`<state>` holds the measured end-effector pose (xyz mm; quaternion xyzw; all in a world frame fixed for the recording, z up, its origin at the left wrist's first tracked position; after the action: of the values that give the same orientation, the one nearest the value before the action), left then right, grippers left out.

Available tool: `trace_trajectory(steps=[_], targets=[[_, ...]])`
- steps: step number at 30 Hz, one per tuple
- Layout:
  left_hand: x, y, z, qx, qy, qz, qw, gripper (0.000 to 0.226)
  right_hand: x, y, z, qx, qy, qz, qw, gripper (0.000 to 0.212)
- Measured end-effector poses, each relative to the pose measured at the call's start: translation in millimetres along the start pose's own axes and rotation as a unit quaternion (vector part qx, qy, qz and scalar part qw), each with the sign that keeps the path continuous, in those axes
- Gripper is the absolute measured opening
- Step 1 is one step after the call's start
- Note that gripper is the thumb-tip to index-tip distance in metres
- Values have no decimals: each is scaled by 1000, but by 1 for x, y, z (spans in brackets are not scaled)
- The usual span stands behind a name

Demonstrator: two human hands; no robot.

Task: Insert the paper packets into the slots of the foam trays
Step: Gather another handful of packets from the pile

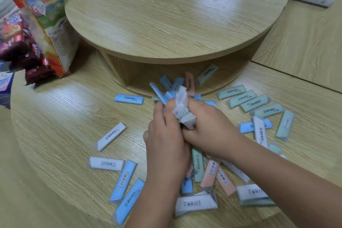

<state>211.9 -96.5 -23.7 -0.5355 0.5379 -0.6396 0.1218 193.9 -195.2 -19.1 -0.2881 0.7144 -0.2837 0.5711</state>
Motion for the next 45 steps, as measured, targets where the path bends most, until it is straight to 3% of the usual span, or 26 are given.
trace_trajectory(steps=[2,8,14,21,27,39,45], targets=[[3,-2,1,11,-11,13,1000,61,0,-1,-2,17,-6,40,999,15],[17,-5,1,43,34,-1,998,69,6,-5,-10,50,-7,131,990,34],[17,-4,8,46,57,-23,997,61,5,-8,-9,55,-26,142,988,25],[20,-14,9,66,113,-76,988,70,-2,-20,-8,81,-51,140,986,20],[35,-32,10,69,154,-112,979,65,-13,-39,-11,88,-68,188,976,31],[46,-29,-9,19,116,-241,963,61,-9,-49,-34,25,-51,241,969,20],[53,-32,-11,13,133,-273,953,66,-9,-59,-44,34,-46,270,961,23]])
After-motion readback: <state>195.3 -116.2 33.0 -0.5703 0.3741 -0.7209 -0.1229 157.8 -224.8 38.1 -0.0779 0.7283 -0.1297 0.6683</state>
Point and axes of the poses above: each hand's wrist, its own z-axis towards the middle knuckle, its own y-axis out of the palm, x = y × z, the point moved 8 cm from there along z, towards the middle knuckle, and after that the axes turned 13 degrees about -x, right-handed, at the moved point
